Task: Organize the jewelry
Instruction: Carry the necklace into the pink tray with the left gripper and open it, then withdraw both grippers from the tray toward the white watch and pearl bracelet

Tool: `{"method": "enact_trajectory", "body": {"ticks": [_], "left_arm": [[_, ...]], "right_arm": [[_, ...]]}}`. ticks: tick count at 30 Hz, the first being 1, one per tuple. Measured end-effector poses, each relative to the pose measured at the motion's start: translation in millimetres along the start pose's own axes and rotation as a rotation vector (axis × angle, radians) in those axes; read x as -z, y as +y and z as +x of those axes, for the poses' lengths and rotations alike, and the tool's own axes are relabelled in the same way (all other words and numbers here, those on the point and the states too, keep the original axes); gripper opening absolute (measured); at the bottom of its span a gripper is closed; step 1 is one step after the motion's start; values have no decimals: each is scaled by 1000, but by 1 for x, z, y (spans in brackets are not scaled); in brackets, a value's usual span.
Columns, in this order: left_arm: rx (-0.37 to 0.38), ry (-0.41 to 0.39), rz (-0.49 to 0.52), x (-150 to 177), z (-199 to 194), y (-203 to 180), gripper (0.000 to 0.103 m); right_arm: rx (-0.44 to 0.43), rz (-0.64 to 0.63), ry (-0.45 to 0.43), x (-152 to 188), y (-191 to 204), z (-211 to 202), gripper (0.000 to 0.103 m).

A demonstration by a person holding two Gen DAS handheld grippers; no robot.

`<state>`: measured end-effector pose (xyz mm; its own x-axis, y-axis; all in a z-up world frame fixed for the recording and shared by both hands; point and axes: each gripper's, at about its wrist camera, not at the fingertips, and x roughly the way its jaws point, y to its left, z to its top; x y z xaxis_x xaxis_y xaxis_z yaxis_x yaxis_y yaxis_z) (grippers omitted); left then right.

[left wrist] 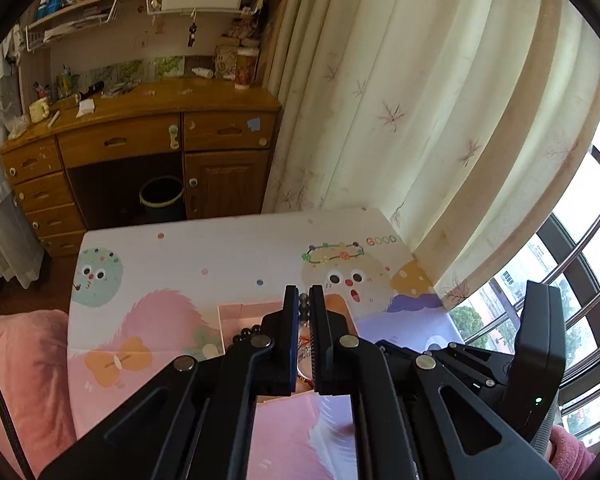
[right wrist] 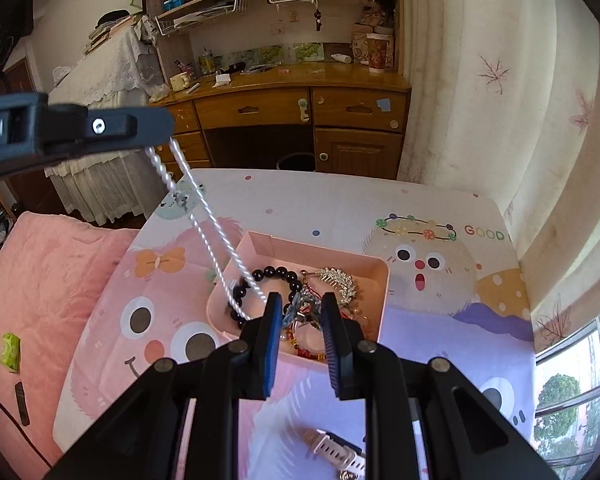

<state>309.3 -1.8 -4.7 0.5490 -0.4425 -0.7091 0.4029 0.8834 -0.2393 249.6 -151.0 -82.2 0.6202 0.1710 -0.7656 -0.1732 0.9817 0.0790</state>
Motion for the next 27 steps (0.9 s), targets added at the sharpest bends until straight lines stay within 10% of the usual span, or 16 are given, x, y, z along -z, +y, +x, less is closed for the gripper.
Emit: {"method": "enact_trajectory", "body": {"ticks": [3, 7, 12, 27], "left_arm": [[-5, 27, -18, 2, 13, 1, 6], [-5, 40, -63, -1, 22, 7, 48], [-67, 66, -79, -2, 32, 14, 63], [-118, 216, -118, 43, 31, 36, 73]], "right_arm": [[2, -10, 14, -2, -2, 9, 20], [31, -1, 64, -6, -5, 22, 44], [32, -3, 58, -6, -10, 22, 48], [69, 150, 178, 33, -27, 9, 59]]}}
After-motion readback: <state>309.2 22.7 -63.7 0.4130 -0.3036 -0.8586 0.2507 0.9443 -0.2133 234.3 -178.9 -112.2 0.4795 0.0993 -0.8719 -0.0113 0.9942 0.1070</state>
